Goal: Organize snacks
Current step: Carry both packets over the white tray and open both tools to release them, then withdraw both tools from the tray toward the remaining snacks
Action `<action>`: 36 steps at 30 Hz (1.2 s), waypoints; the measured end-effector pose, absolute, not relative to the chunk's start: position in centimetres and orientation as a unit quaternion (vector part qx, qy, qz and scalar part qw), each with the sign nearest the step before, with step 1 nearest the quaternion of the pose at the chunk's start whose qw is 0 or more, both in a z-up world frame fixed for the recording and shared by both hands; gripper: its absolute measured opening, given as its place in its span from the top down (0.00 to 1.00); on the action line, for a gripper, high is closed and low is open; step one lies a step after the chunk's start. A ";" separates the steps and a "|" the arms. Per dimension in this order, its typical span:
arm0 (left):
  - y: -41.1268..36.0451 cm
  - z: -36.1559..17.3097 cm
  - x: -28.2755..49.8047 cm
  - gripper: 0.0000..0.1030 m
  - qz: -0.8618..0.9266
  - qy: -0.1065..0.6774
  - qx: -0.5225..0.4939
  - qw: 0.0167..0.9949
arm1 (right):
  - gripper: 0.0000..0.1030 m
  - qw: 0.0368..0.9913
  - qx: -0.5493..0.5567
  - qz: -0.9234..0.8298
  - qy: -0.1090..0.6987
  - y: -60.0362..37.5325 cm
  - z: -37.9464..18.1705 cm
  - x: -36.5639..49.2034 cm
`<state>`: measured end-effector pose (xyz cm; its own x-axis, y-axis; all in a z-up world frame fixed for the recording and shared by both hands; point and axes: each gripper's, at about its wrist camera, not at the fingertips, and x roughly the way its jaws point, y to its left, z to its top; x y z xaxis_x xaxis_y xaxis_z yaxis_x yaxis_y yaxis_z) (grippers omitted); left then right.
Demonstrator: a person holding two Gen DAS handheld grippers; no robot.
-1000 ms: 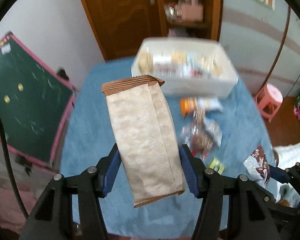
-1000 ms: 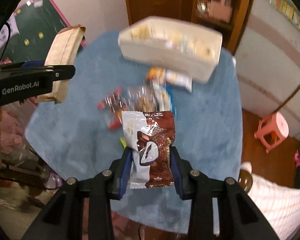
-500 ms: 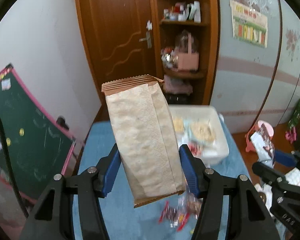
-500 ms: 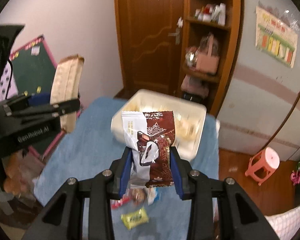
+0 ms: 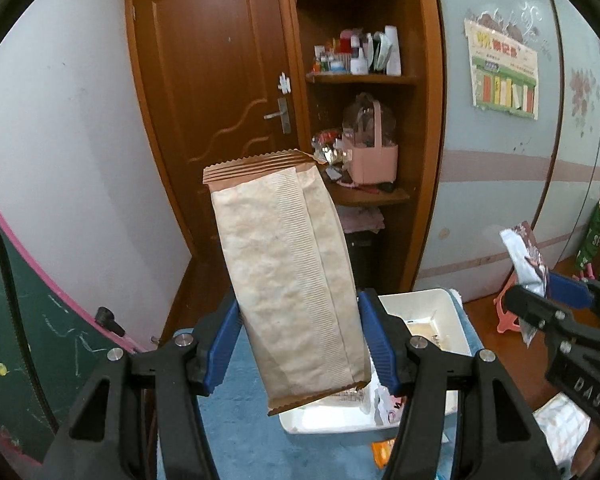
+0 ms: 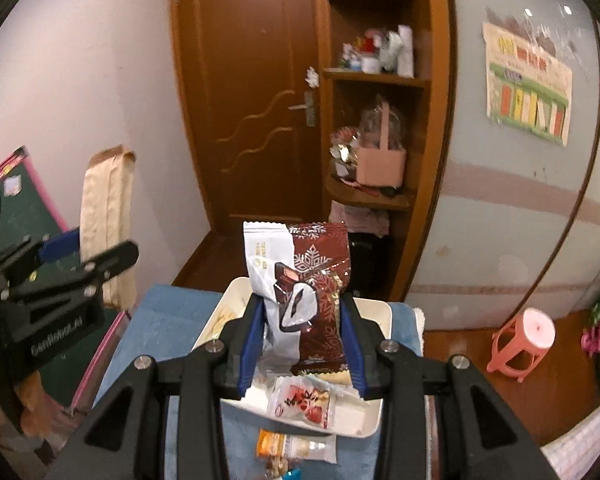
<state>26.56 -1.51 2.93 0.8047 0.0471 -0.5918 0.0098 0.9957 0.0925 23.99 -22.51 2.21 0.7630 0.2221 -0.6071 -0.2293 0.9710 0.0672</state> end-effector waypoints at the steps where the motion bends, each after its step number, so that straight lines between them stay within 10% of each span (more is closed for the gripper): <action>1: -1.4 2.1 27.9 0.45 0.009 0.319 0.046 0.946 | 0.64 0.938 -0.001 0.114 0.327 -22.7 1.8 24.8; 15: -0.6 -8.5 36.3 0.43 -0.003 0.433 0.027 0.901 | 0.62 0.902 0.017 0.071 0.426 -22.4 -6.2 32.0; 19: -0.2 -10.3 37.2 0.01 -0.073 0.476 -0.027 0.876 | 0.49 0.883 0.030 0.093 0.459 -22.4 -8.7 32.6; 22: -0.2 -10.8 37.1 0.01 -0.070 0.475 -0.036 0.876 | 0.25 0.880 0.025 0.094 0.465 -22.5 -9.5 32.8; 36: -1.4 -8.8 33.2 0.01 -0.040 0.454 -0.042 0.889 | 0.23 0.886 0.023 0.103 0.452 -23.7 -8.2 29.6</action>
<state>33.16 -1.43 -8.80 0.5848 -0.1082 -0.8039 0.0328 0.9934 -0.1098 29.61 -23.70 -8.18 0.5704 0.2026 -0.7960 -0.1610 0.9779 0.1335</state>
